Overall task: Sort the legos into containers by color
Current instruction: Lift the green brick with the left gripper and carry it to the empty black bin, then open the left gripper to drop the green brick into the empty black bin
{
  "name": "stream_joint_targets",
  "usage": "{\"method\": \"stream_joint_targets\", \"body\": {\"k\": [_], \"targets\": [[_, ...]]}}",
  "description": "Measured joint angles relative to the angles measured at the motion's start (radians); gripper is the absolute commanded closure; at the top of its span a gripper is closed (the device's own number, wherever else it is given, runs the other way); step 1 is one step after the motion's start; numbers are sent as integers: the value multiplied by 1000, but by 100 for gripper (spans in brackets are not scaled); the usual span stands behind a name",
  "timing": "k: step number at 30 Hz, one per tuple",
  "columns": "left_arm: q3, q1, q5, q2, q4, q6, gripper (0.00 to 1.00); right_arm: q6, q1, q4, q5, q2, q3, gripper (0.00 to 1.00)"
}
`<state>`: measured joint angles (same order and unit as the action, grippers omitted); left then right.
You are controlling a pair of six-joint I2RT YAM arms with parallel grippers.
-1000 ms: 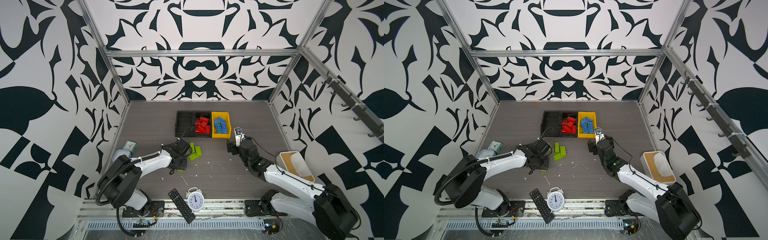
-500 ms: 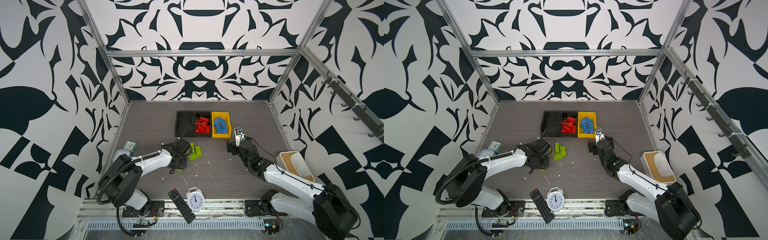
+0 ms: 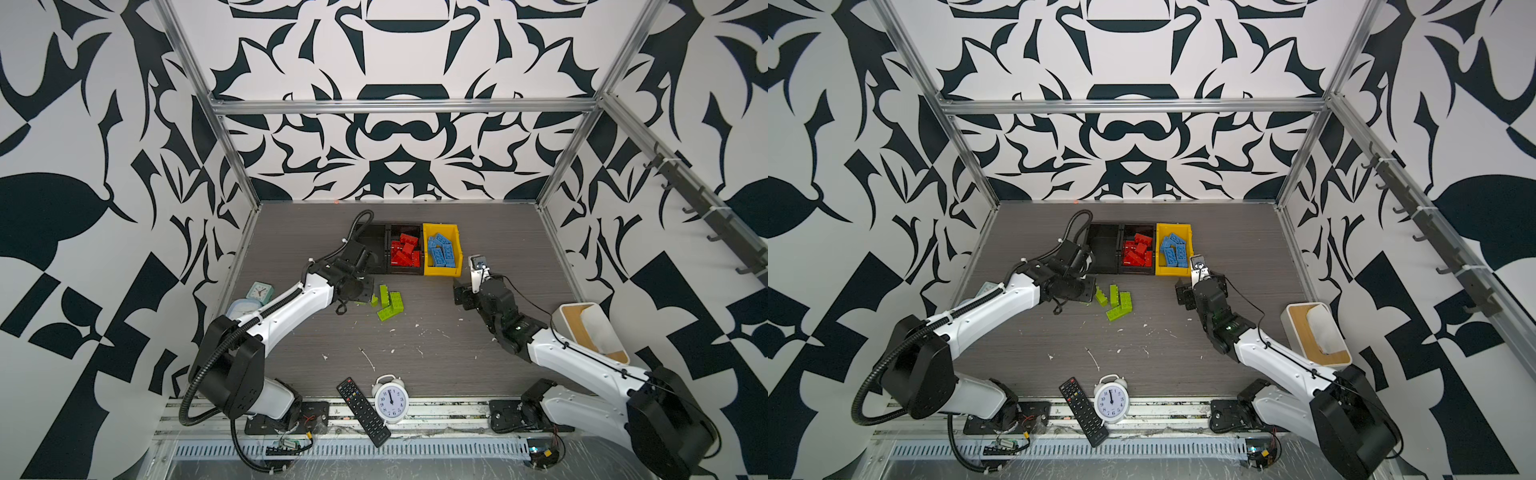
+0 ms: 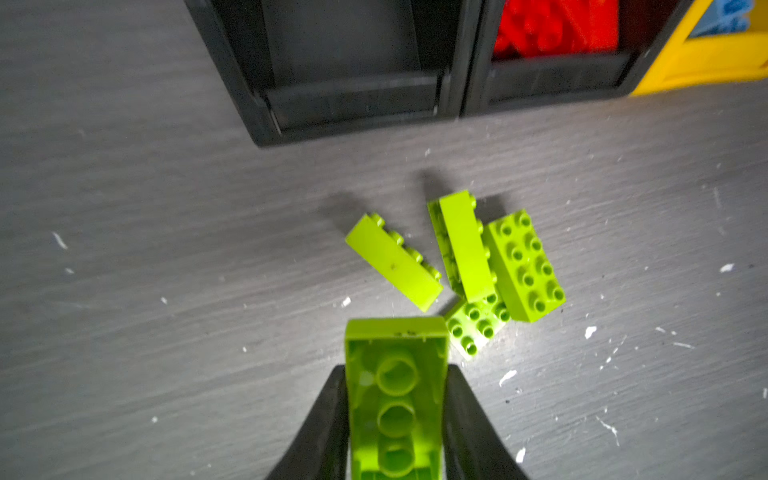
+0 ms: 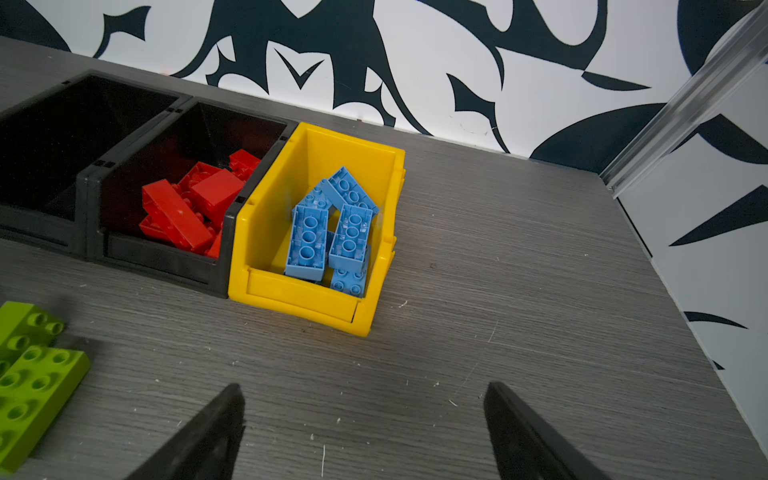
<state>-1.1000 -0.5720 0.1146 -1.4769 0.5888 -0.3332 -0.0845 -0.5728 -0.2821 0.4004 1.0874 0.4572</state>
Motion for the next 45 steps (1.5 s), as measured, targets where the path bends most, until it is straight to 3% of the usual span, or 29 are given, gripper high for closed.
{"method": "stream_joint_targets", "body": {"k": [13, 25, 27, 30, 32, 34, 35, 38, 45], "targets": [[-380, 113, -98, -368, -81, 187, 70, -11, 0, -8, -15, 18, 0, 8], [-490, 192, -142, -515, -100, 230, 68, -14, 0, -35, -46, 22, -3, 9], [-503, 190, -142, -523, -102, 231, 60, -14, 0, -38, -50, 30, -3, 9], [-520, 189, -141, -536, -105, 231, 60, -14, 0, -36, -55, 47, -3, 9], [-527, 188, -138, -542, -109, 235, 49, -14, 0, -34, -58, 53, -3, 9], [-527, 187, -134, -544, -111, 232, 47, -14, 0, -33, -64, 53, -3, 9], [-527, 187, -129, -544, -113, 232, 39, -14, 0, -34, -68, 53, -3, 9], [-525, 187, -115, -542, -126, 221, 31, -14, 0, -32, -79, 53, -3, 9], [-473, 187, -103, -491, -145, 187, 29, -14, 0, -29, -93, 52, -3, 9]]}}
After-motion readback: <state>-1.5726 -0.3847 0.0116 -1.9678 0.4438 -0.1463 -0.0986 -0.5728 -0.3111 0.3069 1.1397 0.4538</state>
